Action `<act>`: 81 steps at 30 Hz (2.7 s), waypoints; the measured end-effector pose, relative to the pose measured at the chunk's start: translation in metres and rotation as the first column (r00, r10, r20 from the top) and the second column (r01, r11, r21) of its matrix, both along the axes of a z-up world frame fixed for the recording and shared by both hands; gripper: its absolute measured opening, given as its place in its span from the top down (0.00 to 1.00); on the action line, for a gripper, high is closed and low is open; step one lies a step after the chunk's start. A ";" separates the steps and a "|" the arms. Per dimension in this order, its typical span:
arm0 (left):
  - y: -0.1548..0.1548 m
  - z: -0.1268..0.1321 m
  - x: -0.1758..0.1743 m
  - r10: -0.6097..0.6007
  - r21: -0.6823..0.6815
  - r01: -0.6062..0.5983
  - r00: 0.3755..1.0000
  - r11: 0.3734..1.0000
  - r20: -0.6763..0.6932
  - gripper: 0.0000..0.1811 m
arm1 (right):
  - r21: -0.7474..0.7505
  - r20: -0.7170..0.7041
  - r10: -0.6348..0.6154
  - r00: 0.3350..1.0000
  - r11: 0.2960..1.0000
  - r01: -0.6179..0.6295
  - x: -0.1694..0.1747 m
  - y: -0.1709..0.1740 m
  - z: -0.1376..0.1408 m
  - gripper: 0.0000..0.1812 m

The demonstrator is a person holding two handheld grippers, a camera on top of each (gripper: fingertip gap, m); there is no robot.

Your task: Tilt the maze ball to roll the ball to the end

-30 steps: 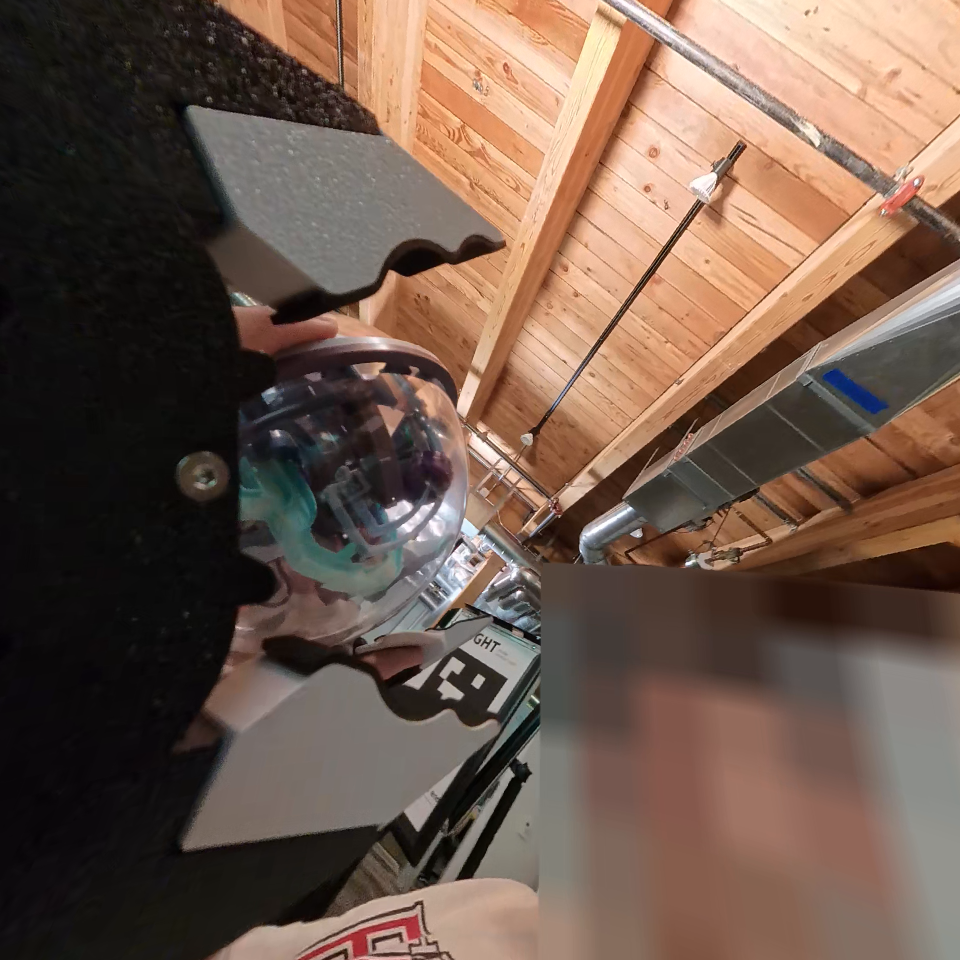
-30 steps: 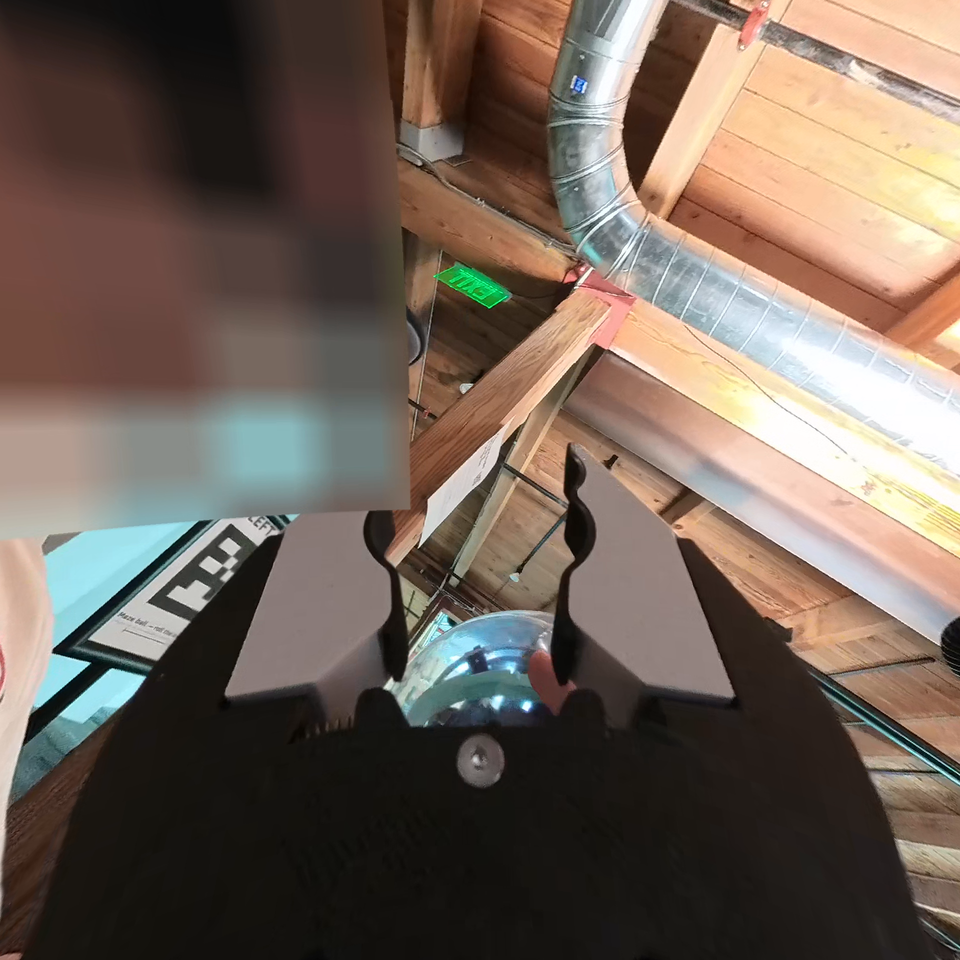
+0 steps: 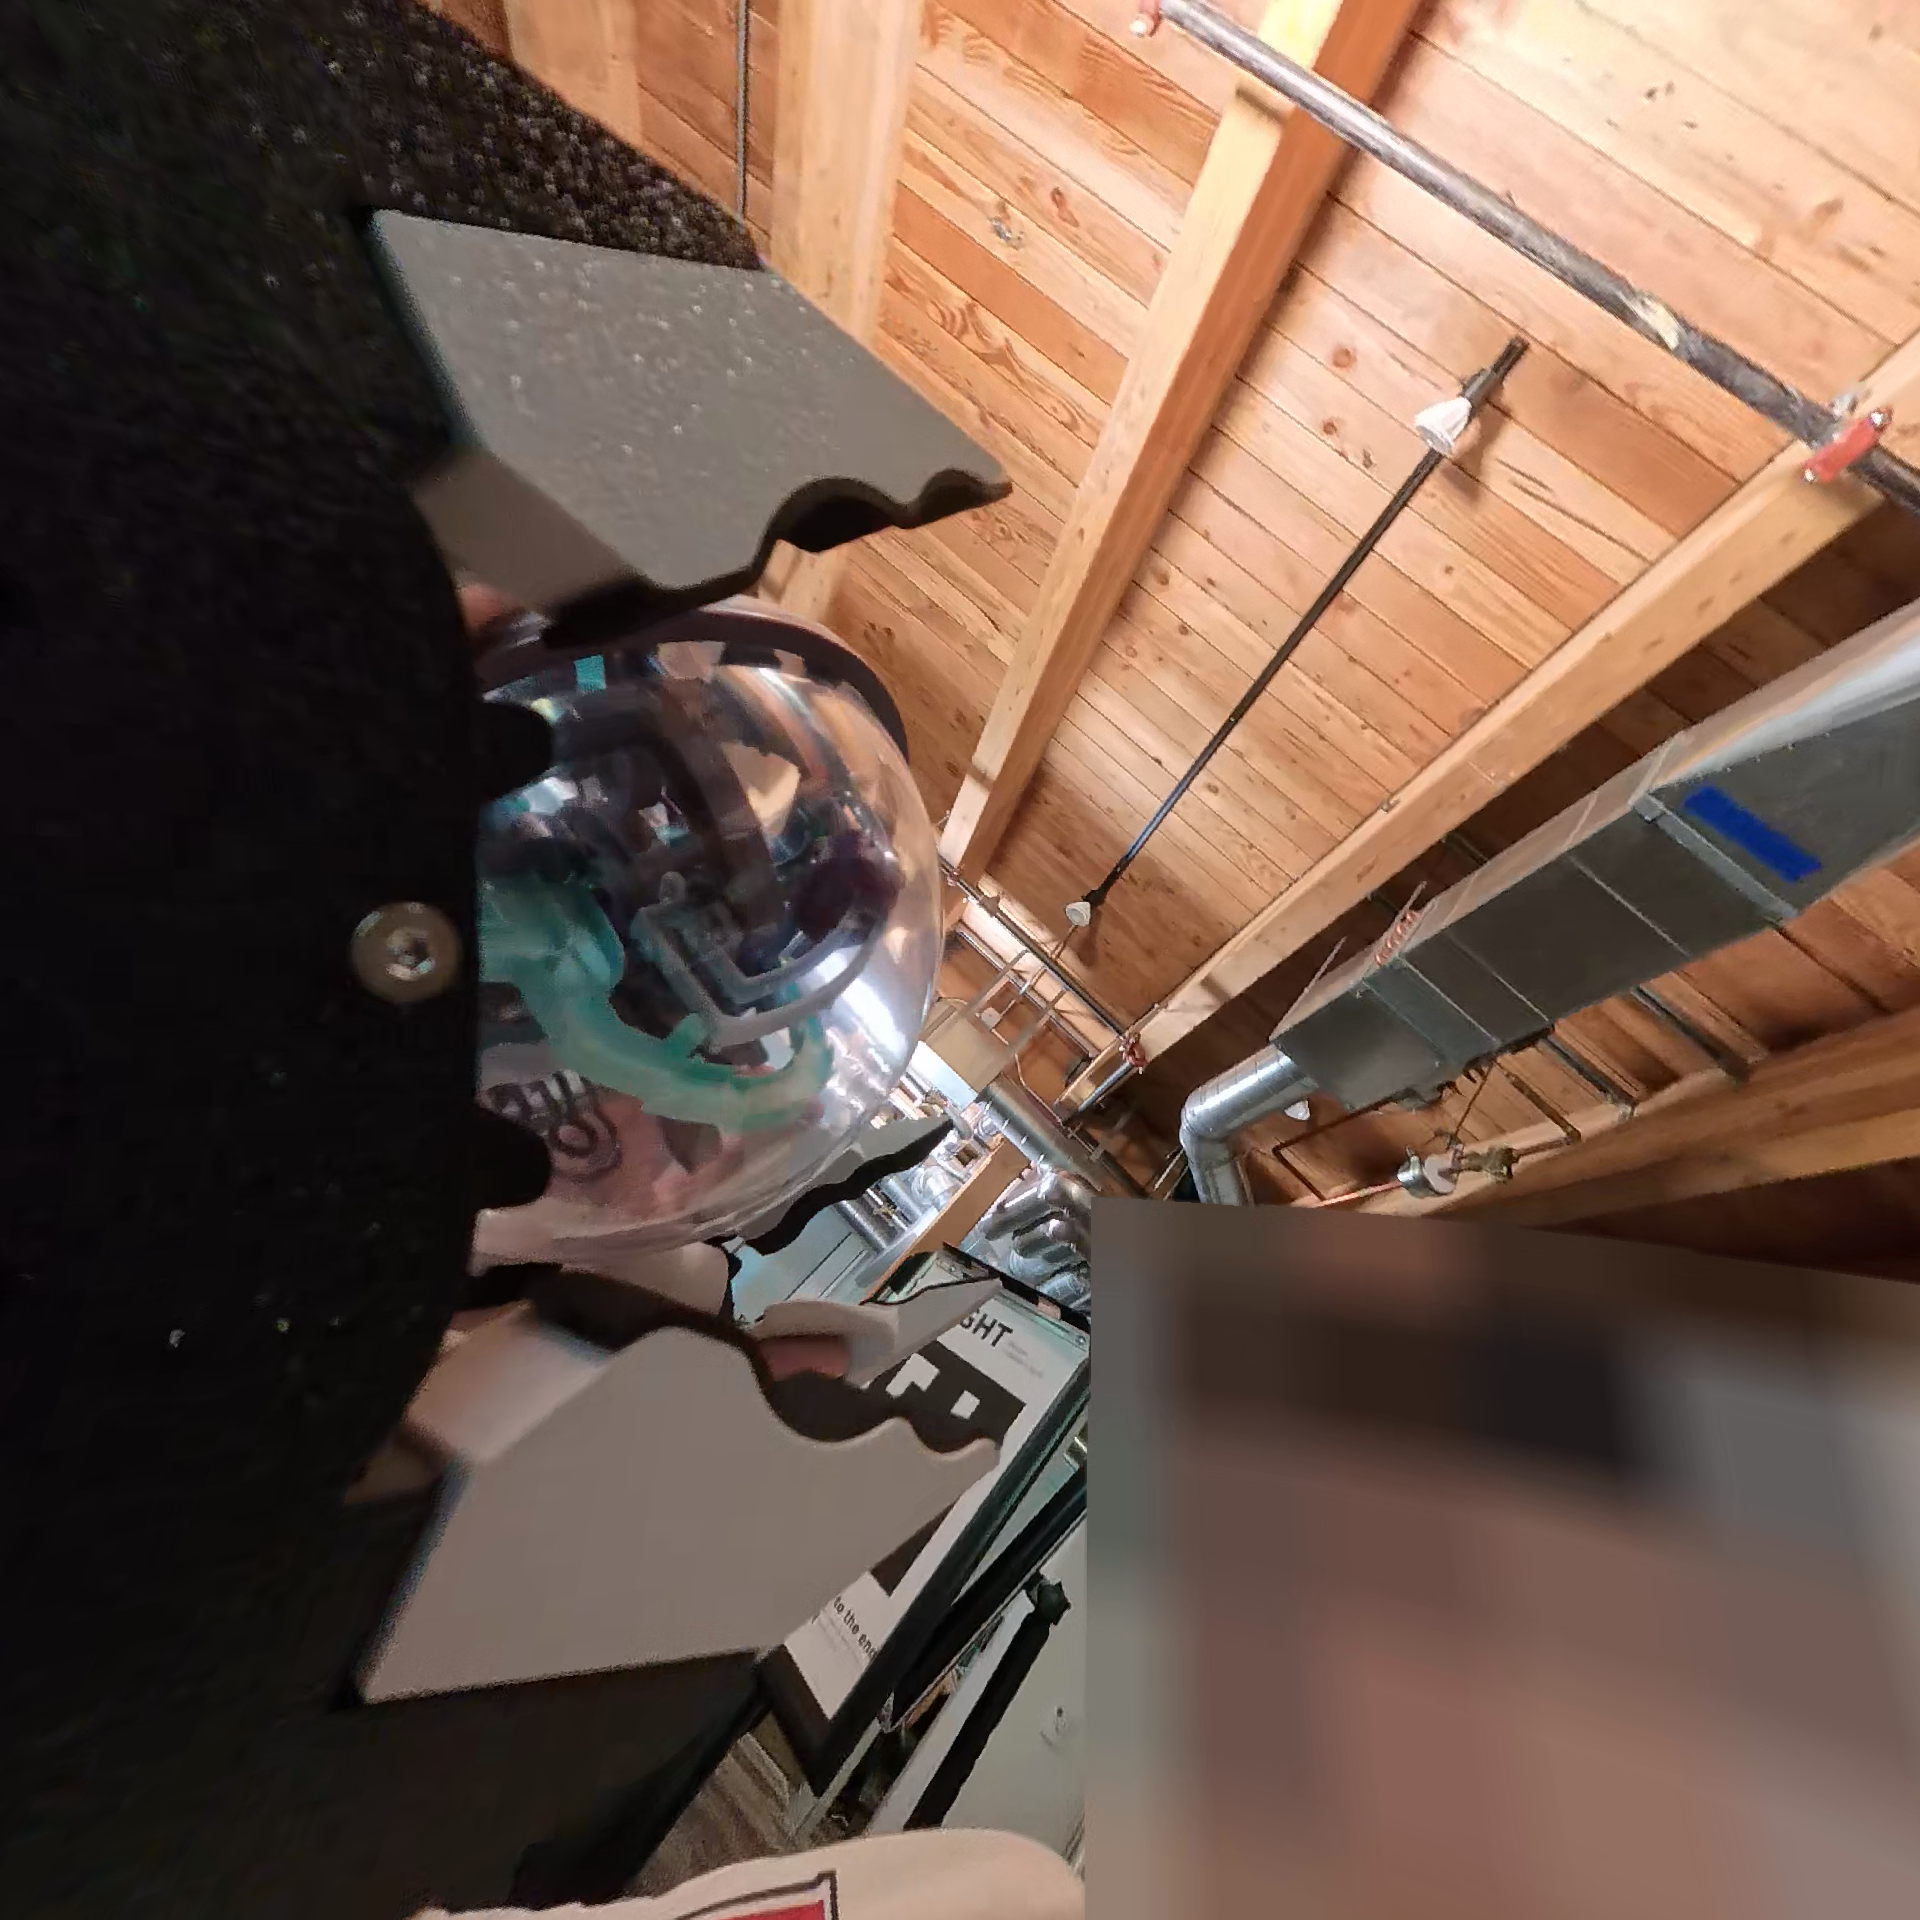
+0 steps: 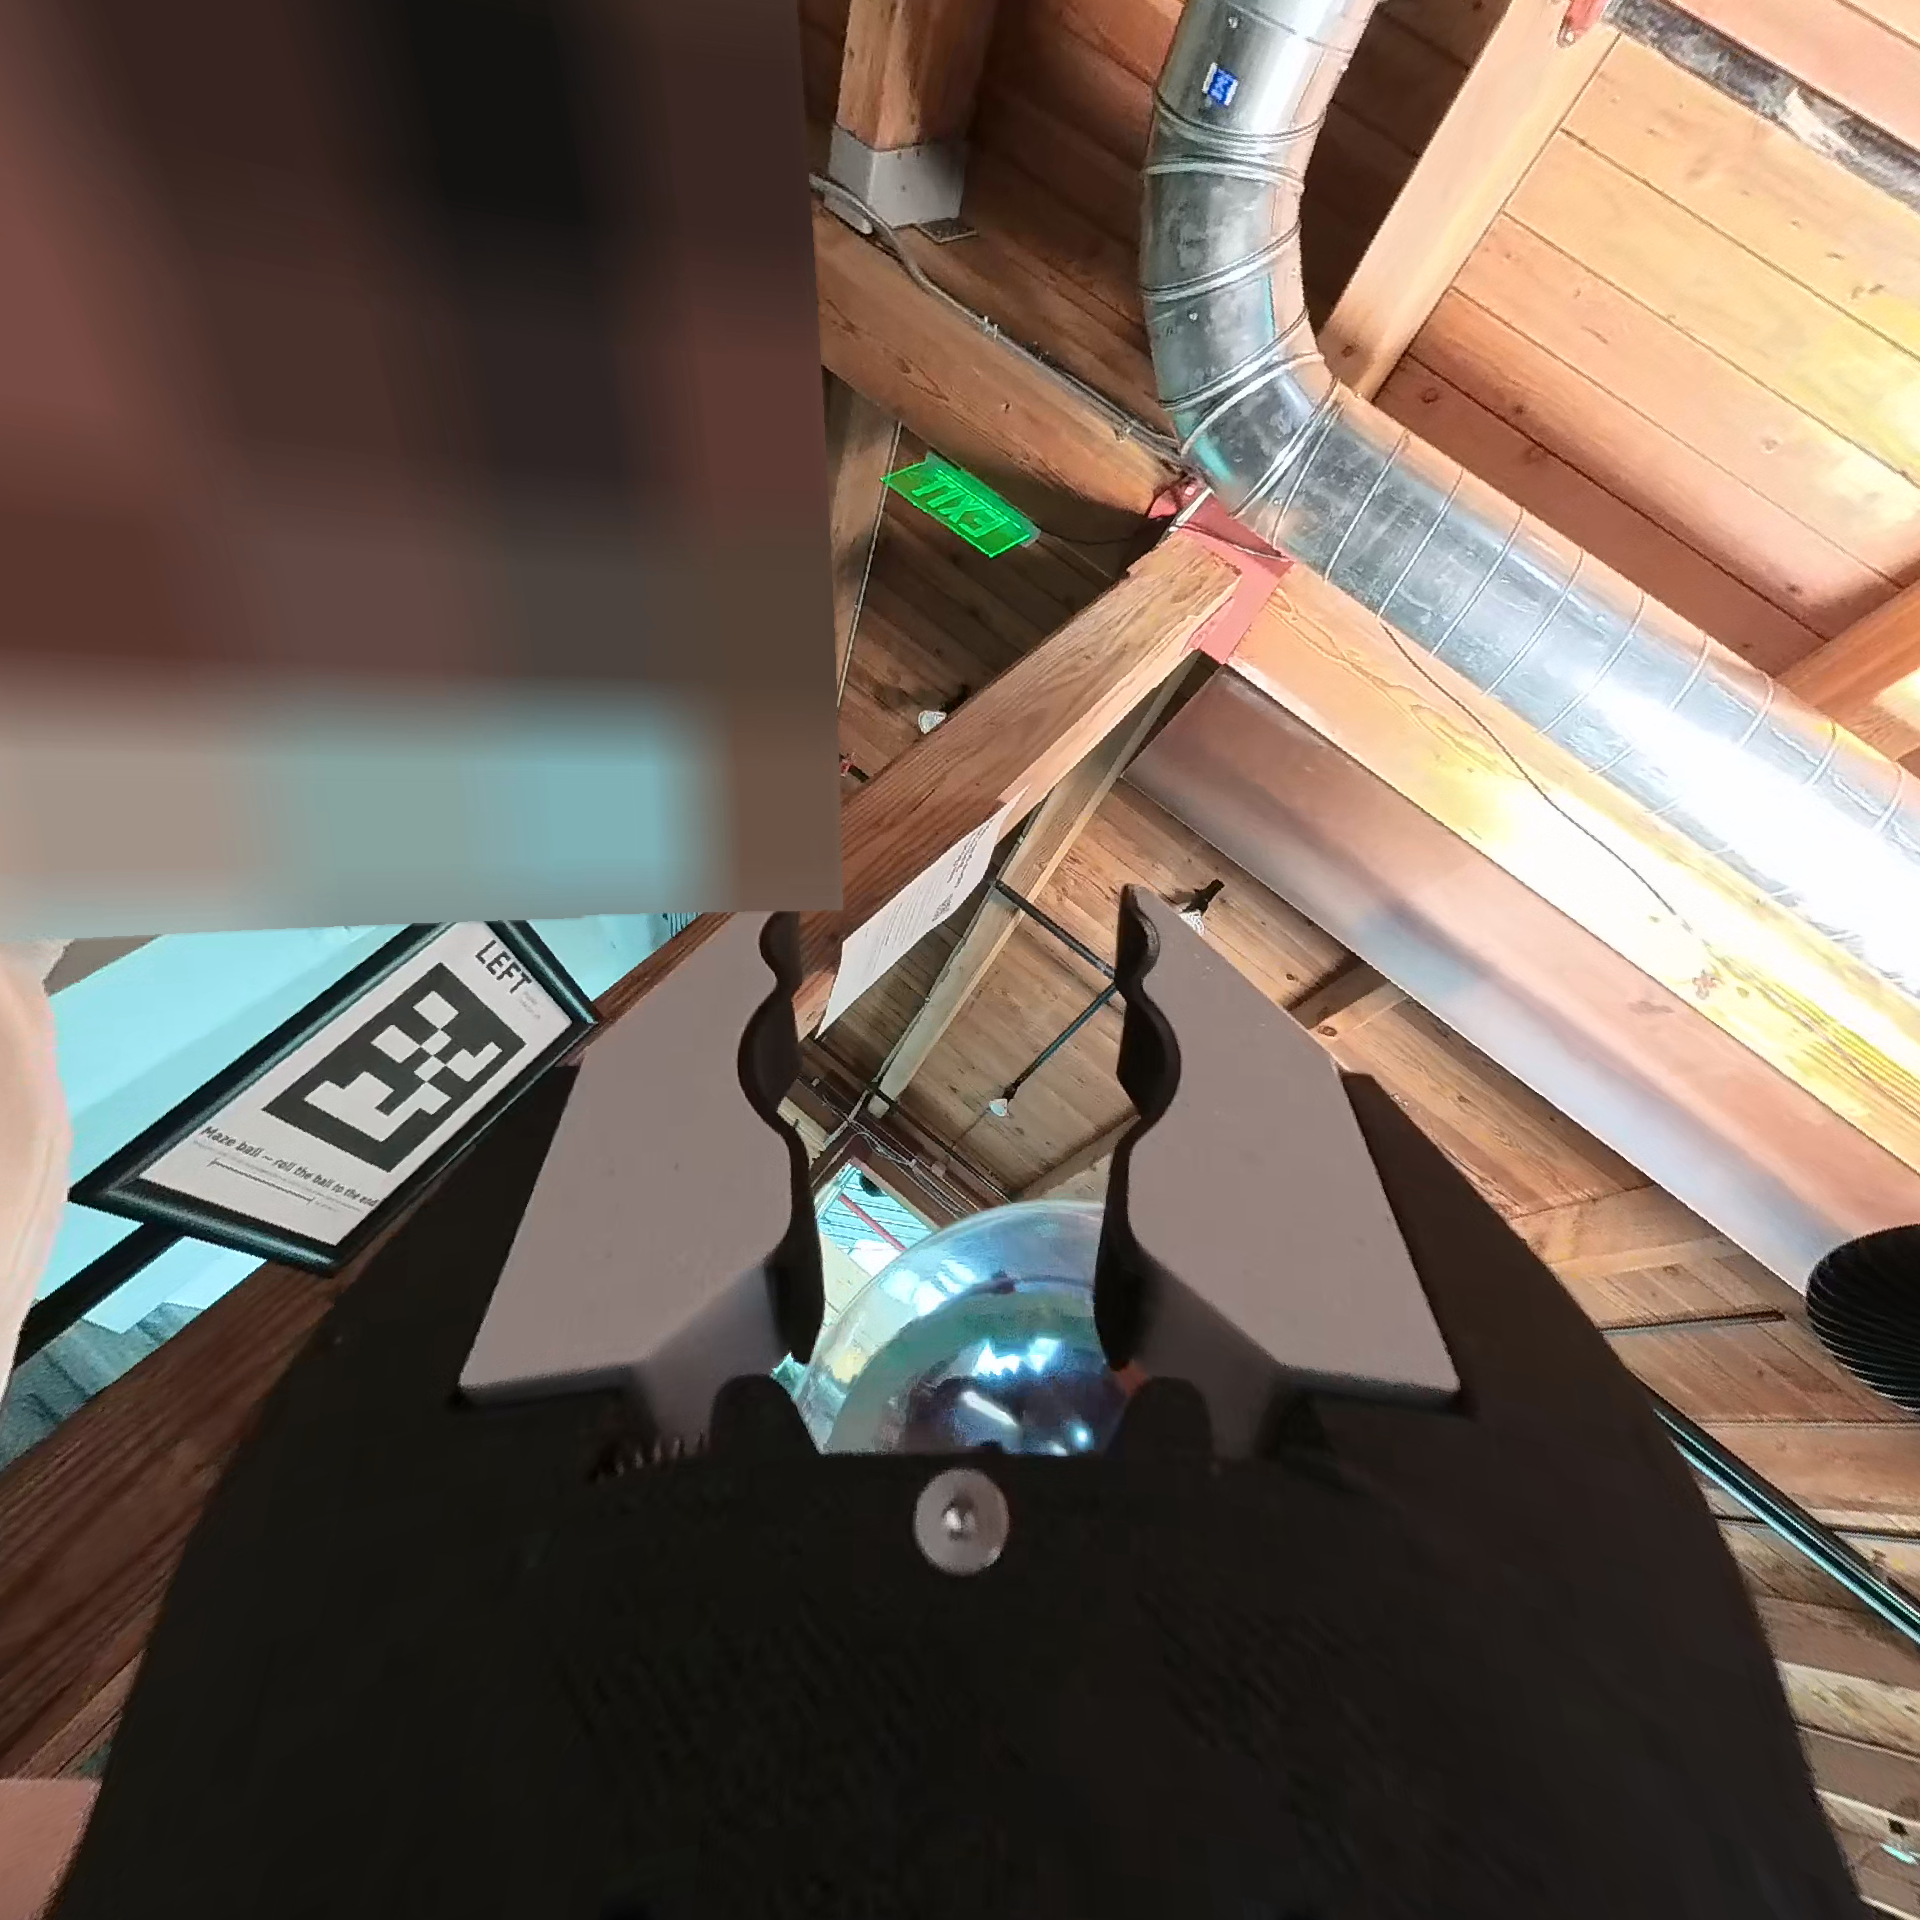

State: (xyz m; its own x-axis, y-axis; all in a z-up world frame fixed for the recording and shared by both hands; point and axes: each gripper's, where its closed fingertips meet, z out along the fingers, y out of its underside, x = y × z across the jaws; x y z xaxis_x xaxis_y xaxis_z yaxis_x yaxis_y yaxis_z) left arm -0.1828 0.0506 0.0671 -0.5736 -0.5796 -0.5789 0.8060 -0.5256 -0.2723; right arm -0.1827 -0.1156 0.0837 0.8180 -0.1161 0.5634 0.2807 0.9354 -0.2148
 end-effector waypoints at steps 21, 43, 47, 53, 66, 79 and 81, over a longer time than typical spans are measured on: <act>-0.008 0.001 0.035 0.132 0.023 -0.130 0.976 0.991 -0.171 0.13 | 0.019 -0.087 0.087 0.992 0.996 -0.085 0.024 -0.011 0.005 0.68; -0.026 0.005 0.033 0.347 0.103 -0.334 0.926 0.937 -0.147 0.14 | 0.053 -0.183 0.176 0.967 0.984 -0.169 0.047 -0.018 0.009 0.68; -0.026 0.005 0.035 0.370 0.111 -0.356 0.917 0.928 -0.149 0.14 | 0.049 -0.185 0.174 0.967 0.985 -0.168 0.047 -0.017 0.009 0.69; -0.024 0.006 0.037 0.367 0.113 -0.352 0.916 0.929 -0.164 0.14 | 0.043 -0.179 0.171 0.969 0.985 -0.166 0.045 -0.016 0.009 0.69; -0.019 0.007 0.046 0.349 0.112 -0.331 0.906 0.937 -0.238 0.14 | 0.030 -0.181 0.171 0.968 0.985 -0.168 0.044 -0.014 0.009 0.69; -0.017 0.020 0.016 0.538 -0.015 -0.539 0.842 0.842 -0.036 0.13 | 0.066 -0.273 0.277 0.921 0.961 -0.269 0.066 -0.016 0.010 0.69; -0.018 0.021 0.011 0.582 -0.038 -0.581 0.813 0.813 0.012 0.13 | 0.072 -0.303 0.303 0.904 0.953 -0.295 0.072 -0.014 0.009 0.69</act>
State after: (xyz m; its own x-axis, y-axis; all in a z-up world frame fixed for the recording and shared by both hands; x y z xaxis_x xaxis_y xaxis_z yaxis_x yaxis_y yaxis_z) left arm -0.1721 0.0322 0.0879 -0.1108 -0.8188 -0.5633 0.9696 0.0354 -0.2422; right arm -0.1102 -0.1299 0.0926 0.9483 0.1505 0.2795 -0.0889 0.9711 -0.2214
